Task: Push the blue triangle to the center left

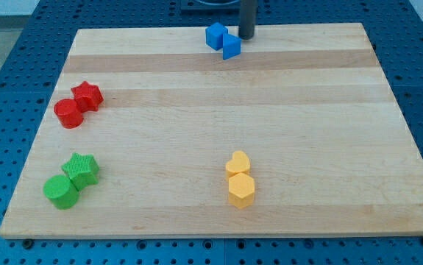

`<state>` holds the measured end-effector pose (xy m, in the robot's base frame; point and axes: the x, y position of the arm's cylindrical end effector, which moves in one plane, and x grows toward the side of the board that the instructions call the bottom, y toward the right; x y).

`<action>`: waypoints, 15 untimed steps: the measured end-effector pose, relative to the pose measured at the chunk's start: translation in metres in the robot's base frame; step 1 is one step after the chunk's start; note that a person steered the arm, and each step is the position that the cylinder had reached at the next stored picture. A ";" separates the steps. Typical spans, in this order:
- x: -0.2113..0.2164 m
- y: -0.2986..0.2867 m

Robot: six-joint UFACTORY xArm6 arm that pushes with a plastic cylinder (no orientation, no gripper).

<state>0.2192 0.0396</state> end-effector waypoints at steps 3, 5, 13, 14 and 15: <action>0.082 -0.021; 0.124 -0.055; 0.176 -0.229; 0.176 -0.233; 0.144 -0.194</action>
<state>0.3632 -0.1546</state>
